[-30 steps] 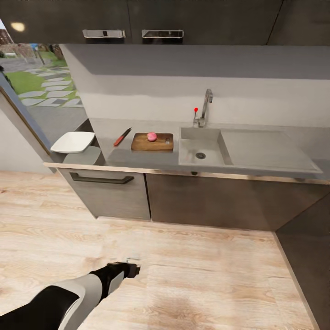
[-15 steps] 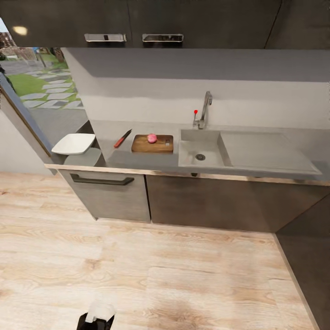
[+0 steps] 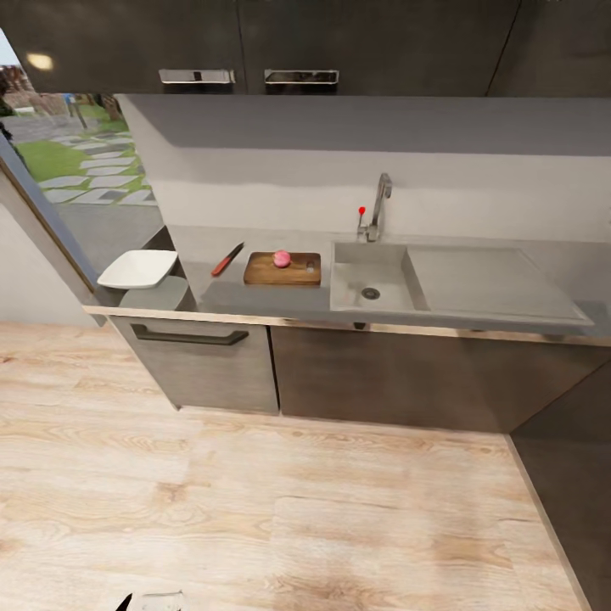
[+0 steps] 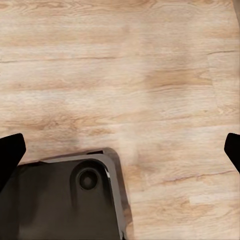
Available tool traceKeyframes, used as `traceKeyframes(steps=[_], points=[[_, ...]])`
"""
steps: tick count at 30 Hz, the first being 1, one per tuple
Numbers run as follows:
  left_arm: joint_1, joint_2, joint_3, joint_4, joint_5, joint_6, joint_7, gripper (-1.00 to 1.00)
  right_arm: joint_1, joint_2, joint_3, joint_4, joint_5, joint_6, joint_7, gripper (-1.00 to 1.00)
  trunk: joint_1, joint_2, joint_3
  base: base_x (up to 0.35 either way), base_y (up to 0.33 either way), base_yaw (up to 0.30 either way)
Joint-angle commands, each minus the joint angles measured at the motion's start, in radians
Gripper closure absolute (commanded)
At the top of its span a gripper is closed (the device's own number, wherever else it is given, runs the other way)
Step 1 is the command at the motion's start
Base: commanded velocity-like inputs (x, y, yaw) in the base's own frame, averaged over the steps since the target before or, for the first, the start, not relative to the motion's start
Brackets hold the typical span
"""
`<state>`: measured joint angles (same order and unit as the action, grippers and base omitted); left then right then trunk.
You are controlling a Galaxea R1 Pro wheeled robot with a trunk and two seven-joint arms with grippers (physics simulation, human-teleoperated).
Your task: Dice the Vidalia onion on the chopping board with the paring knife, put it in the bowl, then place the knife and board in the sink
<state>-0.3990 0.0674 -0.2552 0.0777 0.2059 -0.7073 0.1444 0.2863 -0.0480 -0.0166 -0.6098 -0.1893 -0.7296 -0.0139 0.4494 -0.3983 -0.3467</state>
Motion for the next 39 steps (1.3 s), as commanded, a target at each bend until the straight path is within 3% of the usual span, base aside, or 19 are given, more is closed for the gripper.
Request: traceKeyframes(steps=[1, 4, 8, 9, 14, 19, 23, 29, 39], points=[[-0.001, 0.000, -0.009, 0.004, 0.006, -0.008, 0.002, -1.00, 0.001, 0.000, 0.001, -0.001, -0.003, -0.001, -0.001, -1.00, 0.001, -0.002, -0.001, 0.000, 0.000, 0.000], [0.006, -0.002, -0.009, 0.004, 0.005, -0.058, 0.003, -1.00, 0.001, 0.000, 0.001, -0.001, -0.003, -0.001, -0.001, -1.00, 0.001, -0.002, -0.001, 0.000, 0.000, 0.000], [0.084, -0.009, -0.009, 0.004, 0.004, -0.326, 0.011, -1.00, 0.001, -0.009, 0.001, -0.001, -0.002, -0.001, -0.001, -1.00, 0.001, -0.002, -0.001, 0.000, 0.000, 0.000], [0.102, -0.009, -0.009, 0.005, 0.004, -0.340, 0.011, -1.00, 0.001, -0.011, 0.001, -0.001, -0.002, -0.001, -0.001, -1.00, 0.001, -0.002, -0.001, 0.000, 0.000, 0.000], [0.169, -0.006, -0.009, 0.005, 0.004, -0.340, 0.012, -1.00, 0.001, -0.014, 0.001, -0.002, -0.002, -0.001, -0.001, -1.00, 0.001, -0.002, -0.001, 0.000, 0.000, 0.000], [0.290, -0.004, -0.009, 0.005, 0.003, -0.340, 0.028, -1.00, 0.001, -0.015, 0.001, -0.002, -0.002, -0.001, -0.001, -1.00, 0.001, -0.002, -0.001, 0.000, 0.000, 0.000], [0.386, 0.011, -0.009, 0.004, 0.002, -0.340, 0.040, -1.00, 0.001, -0.015, 0.001, -0.002, -0.002, -0.001, -0.001, -1.00, 0.001, -0.002, -0.001, 0.000, 0.000, 0.000], [0.501, 0.021, -0.009, 0.004, 0.001, -0.340, 0.043, -1.00, 0.001, -0.015, 0.001, -0.002, -0.002, -0.001, -0.001, -1.00, 0.001, -0.002, -0.001, 0.000, 0.000, 0.000], [0.526, 0.012, -0.004, -0.007, 0.001, -0.340, 0.042, -1.00, 0.000, -0.016, 0.001, -0.013, 0.000, -0.004, -0.001, -1.00, 0.001, -0.002, -0.001, 0.000, 0.000, 0.000]])
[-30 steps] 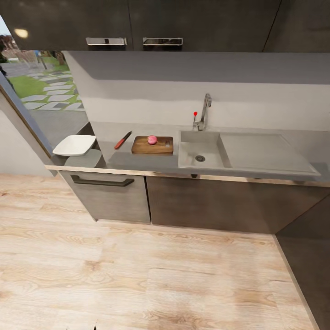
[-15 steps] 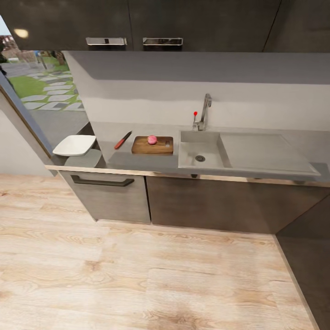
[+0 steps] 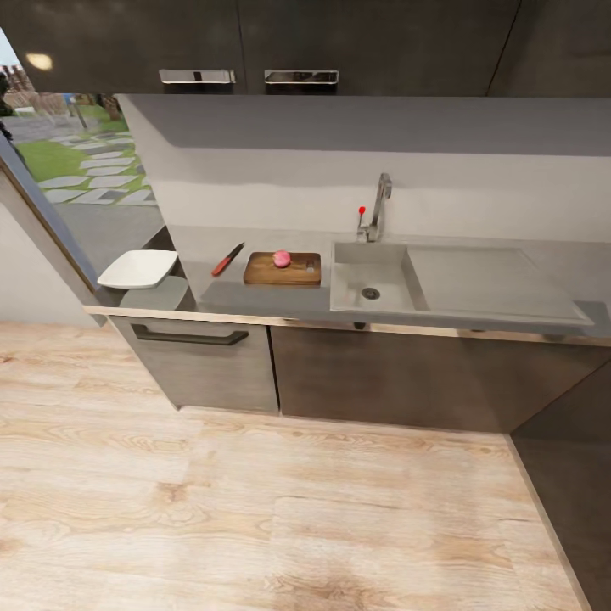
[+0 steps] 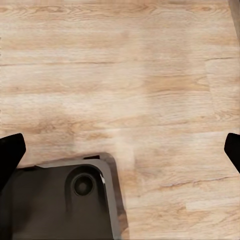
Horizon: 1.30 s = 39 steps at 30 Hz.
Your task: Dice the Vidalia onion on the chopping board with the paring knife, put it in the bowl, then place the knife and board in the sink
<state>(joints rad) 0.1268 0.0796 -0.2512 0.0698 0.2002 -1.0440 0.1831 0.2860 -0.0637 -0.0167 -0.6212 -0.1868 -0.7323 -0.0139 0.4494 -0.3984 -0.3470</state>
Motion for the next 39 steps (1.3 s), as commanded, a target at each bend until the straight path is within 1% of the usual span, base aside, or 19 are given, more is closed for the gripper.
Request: traceKeyframes(steps=[1, 3, 5, 8, 9, 10, 11, 12, 14, 15, 16, 17, 19, 22, 24, 27, 31, 39], points=[[0.000, -0.002, -0.008, -0.002, 0.006, -0.003, 0.003, -1.00, 0.000, -0.002, 0.001, -0.003, -0.003, -0.001, -0.001, -1.00, 0.001, -0.002, -0.001, 0.000, 0.000, 0.000], [0.000, -0.017, -0.007, -0.025, 0.005, -0.003, 0.002, -1.00, -0.010, -0.012, 0.001, -0.007, -0.001, 0.000, -0.001, -1.00, 0.001, -0.002, -0.001, 0.000, 0.000, 0.000], [-0.001, -0.022, -0.006, -0.057, 0.004, -0.003, 0.003, -1.00, -0.029, -0.019, 0.001, -0.008, 0.001, 0.001, -0.001, -1.00, 0.001, -0.002, -0.001, 0.000, 0.000, 0.000], [-0.001, -0.028, -0.005, -0.167, 0.004, -0.003, 0.004, -1.00, -0.069, -0.025, 0.001, -0.009, 0.002, 0.010, -0.001, -1.00, 0.001, -0.002, -0.001, 0.000, 0.000, 0.000], [-0.001, -0.028, -0.005, -0.191, 0.004, -0.003, 0.004, -1.00, -0.075, -0.025, 0.001, -0.009, 0.001, 0.012, -0.001, -1.00, 0.001, -0.002, -0.001, 0.000, 0.000, 0.000], [-0.001, -0.029, -0.005, -0.244, 0.004, 0.017, 0.004, -1.00, -0.085, -0.026, 0.001, -0.009, 0.001, 0.017, -0.001, -1.00, 0.001, -0.002, -0.001, 0.000, 0.000, 0.000], [-0.001, -0.028, -0.005, -0.299, 0.004, 0.086, 0.004, -1.00, -0.093, -0.026, 0.001, -0.009, 0.001, 0.020, -0.001, -1.00, 0.001, -0.002, -0.001, 0.000, 0.000, 0.000], [-0.001, -0.027, -0.005, -0.328, 0.004, 0.125, 0.004, -1.00, -0.096, -0.026, 0.001, -0.009, 0.001, 0.021, -0.001, -1.00, 0.001, -0.002, -0.001, 0.000, 0.000, 0.000], [-0.001, -0.021, -0.006, -0.432, 0.003, 0.289, 0.001, -1.00, -0.104, -0.027, 0.001, -0.010, 0.001, 0.023, -0.001, -1.00, 0.001, -0.002, -0.001, 0.000, 0.000, 0.000], [-0.001, -0.020, -0.006, -0.451, 0.003, 0.325, 0.000, -1.00, -0.105, -0.027, 0.001, -0.011, 0.000, 0.024, -0.001, -1.00, 0.001, -0.002, -0.001, 0.000, 0.000, 0.000], [-0.001, -0.019, -0.006, -0.479, 0.002, 0.384, -0.002, -1.00, -0.110, -0.027, 0.001, -0.014, 0.000, 0.024, -0.002, -1.00, 0.001, -0.002, -0.001, 0.000, 0.000, 0.000], [-0.001, -0.019, -0.006, -0.498, 0.001, 0.422, -0.003, -1.00, -0.116, -0.027, 0.001, -0.022, 0.000, 0.025, -0.002, -1.00, 0.001, -0.002, -0.001, 0.000, 0.000, 0.000], [-0.001, -0.020, -0.007, -0.517, 0.000, 0.461, -0.005, -1.00, -0.142, -0.027, 0.001, -0.034, 0.001, 0.034, -0.004, -1.00, 0.001, -0.002, -0.001, 0.000, 0.000, 0.000], [-0.001, -0.019, -0.009, -0.525, 0.000, 0.476, -0.006, -1.00, -0.170, -0.028, 0.001, -0.040, 0.001, 0.070, -0.005, -1.00, 0.001, -0.002, -0.001, 0.000, 0.000, 0.000], [-0.001, -0.019, -0.009, -0.527, 0.000, 0.483, -0.007, -1.00, -0.183, -0.033, 0.001, -0.036, 0.000, 0.105, -0.009, -1.00, 0.001, -0.002, -0.001, 0.000, 0.000, 0.000], [-0.001, -0.020, -0.009, -0.527, 0.000, 0.488, -0.008, -1.00, -0.190, -0.039, 0.001, -0.020, -0.002, 0.122, -0.010, -1.00, 0.001, -0.002, -0.001, 0.000, 0.000, 0.000], [-0.001, -0.021, -0.009, -0.526, 0.001, 0.490, -0.008, -1.00, -0.193, -0.040, 0.001, 0.036, -0.003, 0.116, -0.006, -1.00, 0.001, -0.002, -0.001, 0.000, 0.000, 0.000], [-0.001, -0.021, -0.009, -0.522, 0.002, 0.490, -0.008, -1.00, -0.194, -0.031, 0.001, 0.059, -0.012, 0.069, -0.013, -1.00, 0.001, -0.002, -0.001, 0.000, 0.000, 0.000]])
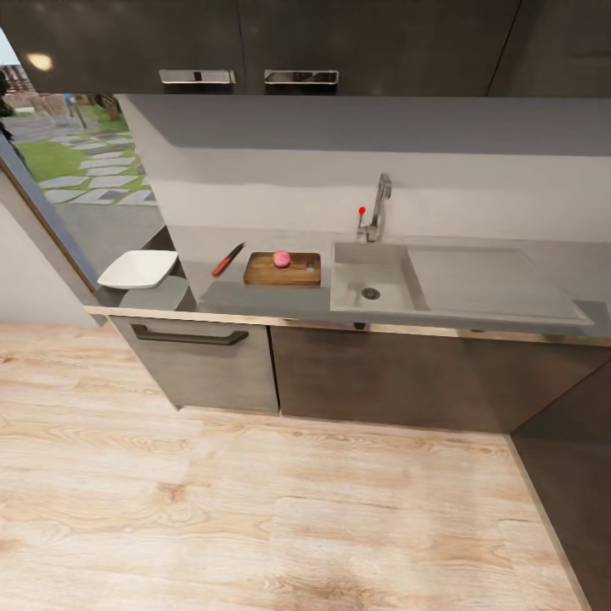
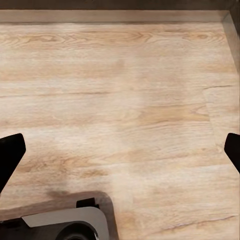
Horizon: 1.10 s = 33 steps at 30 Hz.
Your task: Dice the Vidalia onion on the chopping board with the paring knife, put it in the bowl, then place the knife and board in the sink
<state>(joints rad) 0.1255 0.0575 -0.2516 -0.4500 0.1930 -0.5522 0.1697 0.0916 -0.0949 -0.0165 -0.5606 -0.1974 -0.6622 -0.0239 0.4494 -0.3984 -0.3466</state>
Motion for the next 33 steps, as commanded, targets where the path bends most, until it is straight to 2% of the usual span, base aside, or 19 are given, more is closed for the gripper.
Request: traceKeyframes(steps=[1, 24, 26, 28, 29, 30, 31, 33], points=[[0.000, 0.002, -0.009, 0.000, 0.009, -0.002, 0.005, -1.00, 0.001, 0.000, 0.001, -0.001, -0.002, -0.004, -0.003, -1.00, 0.001, -0.002, -0.001, 0.000, 0.000, 0.000], [0.000, 0.004, -0.009, 0.021, 0.007, -0.013, 0.005, -1.00, 0.000, 0.001, 0.001, 0.013, 0.000, -0.020, -0.004, -1.00, 0.001, -0.002, 0.034, 0.000, 0.000, 0.000], [0.000, 0.004, -0.012, 0.017, 0.006, -0.062, 0.007, -1.00, 0.000, 0.001, 0.001, 0.013, 0.000, -0.020, -0.004, -1.00, 0.001, -0.002, 0.037, 0.000, 0.000, 0.000], [0.001, 0.004, -0.014, 0.007, 0.005, -0.145, 0.009, -1.00, 0.000, 0.001, 0.002, 0.013, 0.000, -0.020, -0.004, -1.00, 0.001, -0.002, 0.040, 0.000, 0.000, 0.000], [0.001, 0.005, -0.015, -0.016, 0.004, -0.258, 0.011, -1.00, 0.000, 0.001, 0.001, 0.013, 0.000, -0.020, -0.004, -1.00, 0.001, -0.002, 0.042, 0.000, 0.000, 0.000], [0.001, 0.006, -0.016, -0.024, 0.003, -0.297, 0.011, -1.00, 0.000, 0.001, 0.001, 0.013, 0.000, -0.020, -0.004, -1.00, 0.001, -0.002, 0.043, 0.000, 0.000, 0.000], [0.003, 0.007, -0.016, -0.040, 0.002, -0.440, 0.013, -1.00, 0.000, 0.001, 0.001, 0.013, 0.000, -0.019, -0.004, -1.00, 0.001, -0.002, 0.045, 0.000, 0.000, 0.000], [0.006, 0.007, -0.017, -0.037, 0.002, -0.495, 0.015, -1.00, 0.000, 0.001, 0.001, 0.013, 0.000, -0.019, -0.004, -1.00, 0.001, -0.002, 0.048, 0.000, 0.000, 0.000]])
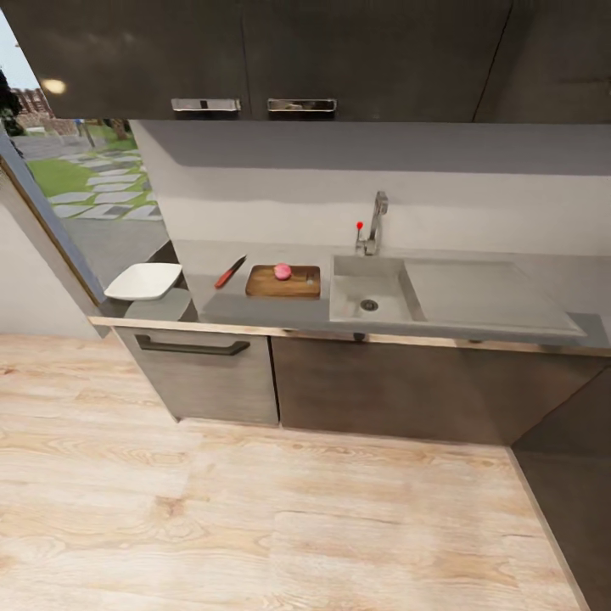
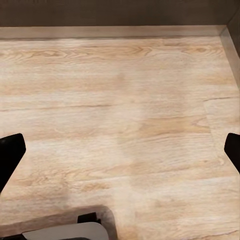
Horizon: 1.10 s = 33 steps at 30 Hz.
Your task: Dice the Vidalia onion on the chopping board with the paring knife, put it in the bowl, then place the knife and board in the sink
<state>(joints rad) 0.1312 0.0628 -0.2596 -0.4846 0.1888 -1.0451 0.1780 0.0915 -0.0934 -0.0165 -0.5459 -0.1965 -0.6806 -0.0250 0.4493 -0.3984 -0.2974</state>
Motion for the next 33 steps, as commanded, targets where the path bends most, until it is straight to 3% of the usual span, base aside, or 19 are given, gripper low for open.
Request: traceKeyframes(steps=[1, 9, 11, 14, 17, 21, 25, 33], points=[[0.001, 0.001, -0.009, 0.003, 0.006, -0.002, 0.008, -1.00, 0.001, 0.000, 0.001, -0.002, -0.001, -0.001, -0.003, -1.00, 0.001, -0.002, 0.000, 0.000, 0.000, 0.000], [0.028, 0.021, -0.009, 0.250, 0.005, -0.002, 0.121, -1.00, 0.001, 0.000, 0.001, -0.002, 0.001, 0.000, -0.003, -1.00, 0.001, -0.002, 0.013, 0.000, 0.000, 0.000], [0.030, 0.025, -0.009, 0.369, 0.006, -0.002, 0.138, -1.00, 0.001, 0.000, 0.001, -0.001, 0.002, 0.000, -0.003, -1.00, 0.001, -0.002, 0.016, 0.000, 0.000, 0.000], [0.036, 0.022, -0.009, 0.478, 0.007, -0.002, 0.145, -1.00, 0.001, 0.000, 0.001, 0.000, 0.002, 0.001, -0.003, -1.00, 0.001, -0.002, 0.021, 0.000, 0.000, 0.000], [0.091, -0.002, -0.009, 0.544, 0.008, -0.002, 0.147, -1.00, 0.001, 0.000, 0.001, 0.000, 0.002, 0.001, -0.003, -1.00, 0.001, -0.002, 0.026, 0.000, 0.000, 0.000], [0.184, -0.030, -0.010, 0.558, 0.005, -0.002, 0.147, -1.00, 0.001, 0.000, 0.001, 0.000, 0.002, 0.001, -0.003, -1.00, 0.001, -0.002, 0.032, 0.000, 0.000, 0.000], [0.201, -0.034, -0.009, 0.528, 0.005, -0.002, 0.147, -1.00, 0.001, 0.000, 0.001, 0.000, 0.002, 0.000, -0.003, -1.00, 0.001, -0.002, 0.038, 0.000, 0.000, 0.000], [0.207, -0.027, -0.001, 0.305, 0.006, -0.002, 0.144, -1.00, 0.001, 0.000, 0.001, 0.000, 0.002, 0.000, -0.003, -1.00, 0.001, -0.002, 0.051, 0.000, 0.000, 0.000]])
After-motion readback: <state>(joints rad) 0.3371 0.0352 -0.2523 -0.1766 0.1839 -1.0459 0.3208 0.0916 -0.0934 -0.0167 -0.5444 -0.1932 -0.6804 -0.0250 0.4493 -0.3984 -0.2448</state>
